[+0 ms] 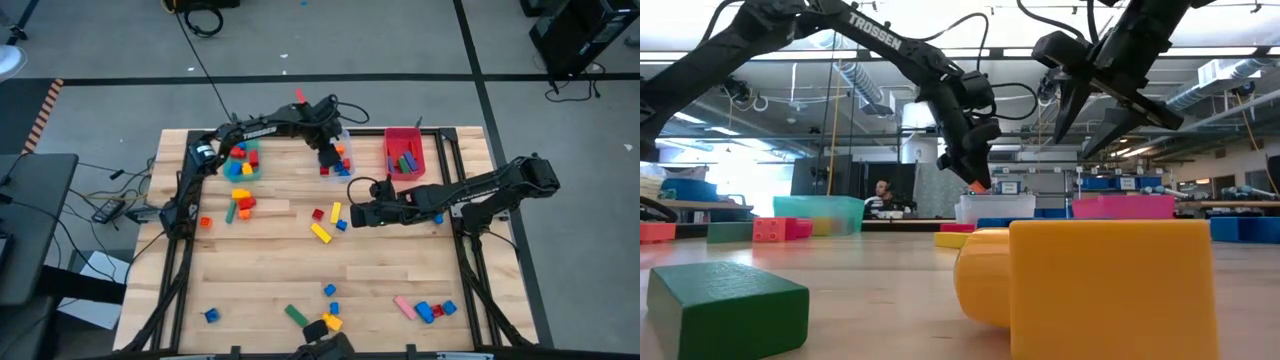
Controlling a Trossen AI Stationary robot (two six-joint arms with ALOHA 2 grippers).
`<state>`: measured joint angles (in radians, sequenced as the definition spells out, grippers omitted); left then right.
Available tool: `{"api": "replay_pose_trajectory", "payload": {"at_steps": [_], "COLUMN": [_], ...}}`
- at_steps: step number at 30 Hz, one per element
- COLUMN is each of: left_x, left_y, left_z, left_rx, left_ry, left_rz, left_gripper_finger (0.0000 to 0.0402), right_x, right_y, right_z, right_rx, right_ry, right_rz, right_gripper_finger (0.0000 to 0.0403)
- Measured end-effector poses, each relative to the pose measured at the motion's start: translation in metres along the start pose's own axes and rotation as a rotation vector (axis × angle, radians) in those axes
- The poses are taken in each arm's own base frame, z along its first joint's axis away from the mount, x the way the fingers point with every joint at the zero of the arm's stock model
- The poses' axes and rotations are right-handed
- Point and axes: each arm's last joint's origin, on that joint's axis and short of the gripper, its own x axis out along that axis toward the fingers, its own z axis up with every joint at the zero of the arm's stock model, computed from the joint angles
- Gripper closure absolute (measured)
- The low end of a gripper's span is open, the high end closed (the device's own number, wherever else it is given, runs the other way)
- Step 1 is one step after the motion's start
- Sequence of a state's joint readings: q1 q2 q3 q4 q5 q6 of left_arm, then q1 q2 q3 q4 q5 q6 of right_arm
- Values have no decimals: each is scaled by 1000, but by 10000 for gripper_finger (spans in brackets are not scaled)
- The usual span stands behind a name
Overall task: Sort blocks by size
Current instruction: Put the orange 4 stud game piece into the transparent bin, then put the red 4 stud game piece into the transparent bin
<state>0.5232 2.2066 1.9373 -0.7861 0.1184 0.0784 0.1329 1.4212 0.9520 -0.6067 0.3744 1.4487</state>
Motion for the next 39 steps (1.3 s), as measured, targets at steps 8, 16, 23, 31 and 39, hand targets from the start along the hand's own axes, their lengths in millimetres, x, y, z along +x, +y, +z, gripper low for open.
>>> {"api": "replay_pose_trajectory", "payload": {"at_steps": [8, 16, 23, 31, 39], "left_x": [0, 0, -6, -48, -79], "left_y": [0, 0, -3, -33, -89], "left_z": [0, 3, 4, 7, -20], "left_rx": [-3, 3, -5, -23, -53], "left_ry": [-2, -32, -39, -99, -247], "left_rz": [0, 4, -44, -58, -94], "left_gripper_finger": [223, 142, 120, 120, 120], "right_x": [0, 0, 0, -25, -60], "right_y": [0, 0, 0, -8, -5], "right_z": [0, 1, 2, 9, 20], "right_rx": [22, 18, -10, -184, -333], "right_ry": [-13, -44, -45, 18, 78], "right_rz": [-2, -5, -6, -202, -328], "right_gripper_finger": [194, 194, 194, 200, 201]}}
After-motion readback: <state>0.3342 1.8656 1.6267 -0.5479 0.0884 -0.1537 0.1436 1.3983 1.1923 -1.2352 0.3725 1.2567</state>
